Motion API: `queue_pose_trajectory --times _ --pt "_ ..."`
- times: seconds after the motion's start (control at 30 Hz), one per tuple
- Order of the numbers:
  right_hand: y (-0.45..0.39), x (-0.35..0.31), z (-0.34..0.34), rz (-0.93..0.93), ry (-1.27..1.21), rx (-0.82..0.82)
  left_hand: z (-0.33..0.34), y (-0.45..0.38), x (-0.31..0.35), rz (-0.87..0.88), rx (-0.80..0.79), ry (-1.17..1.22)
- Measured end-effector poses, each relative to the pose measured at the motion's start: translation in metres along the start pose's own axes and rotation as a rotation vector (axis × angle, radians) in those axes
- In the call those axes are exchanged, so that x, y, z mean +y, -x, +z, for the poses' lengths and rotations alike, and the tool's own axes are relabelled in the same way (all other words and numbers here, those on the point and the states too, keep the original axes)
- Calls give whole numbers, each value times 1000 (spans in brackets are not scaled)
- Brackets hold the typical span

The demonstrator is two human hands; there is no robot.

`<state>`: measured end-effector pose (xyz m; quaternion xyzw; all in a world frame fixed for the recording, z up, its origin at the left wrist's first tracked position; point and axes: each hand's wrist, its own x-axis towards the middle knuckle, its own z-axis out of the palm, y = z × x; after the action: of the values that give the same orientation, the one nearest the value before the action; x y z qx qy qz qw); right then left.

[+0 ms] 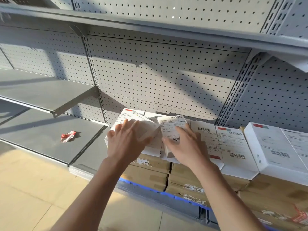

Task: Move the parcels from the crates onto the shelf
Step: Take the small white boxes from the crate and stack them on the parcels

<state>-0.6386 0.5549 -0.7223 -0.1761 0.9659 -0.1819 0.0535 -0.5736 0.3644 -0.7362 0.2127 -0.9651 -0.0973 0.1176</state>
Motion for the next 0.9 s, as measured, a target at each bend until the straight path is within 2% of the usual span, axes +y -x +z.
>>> queue_pose_trajectory --times 0.13,0.3,0.5,0.9 --pt "9 8 -7 -52 -75 -21 -5 2 2 -6 -20 55" --pt "19 12 -5 -117 -90 -59 -9 10 -5 48 -56 -40" --pt "17 9 0 -169 -97 -58 -17 24 -28 128 -113 -41" --pt "0 -11 27 -265 -65 75 -27 22 -38 -40 -51 61"
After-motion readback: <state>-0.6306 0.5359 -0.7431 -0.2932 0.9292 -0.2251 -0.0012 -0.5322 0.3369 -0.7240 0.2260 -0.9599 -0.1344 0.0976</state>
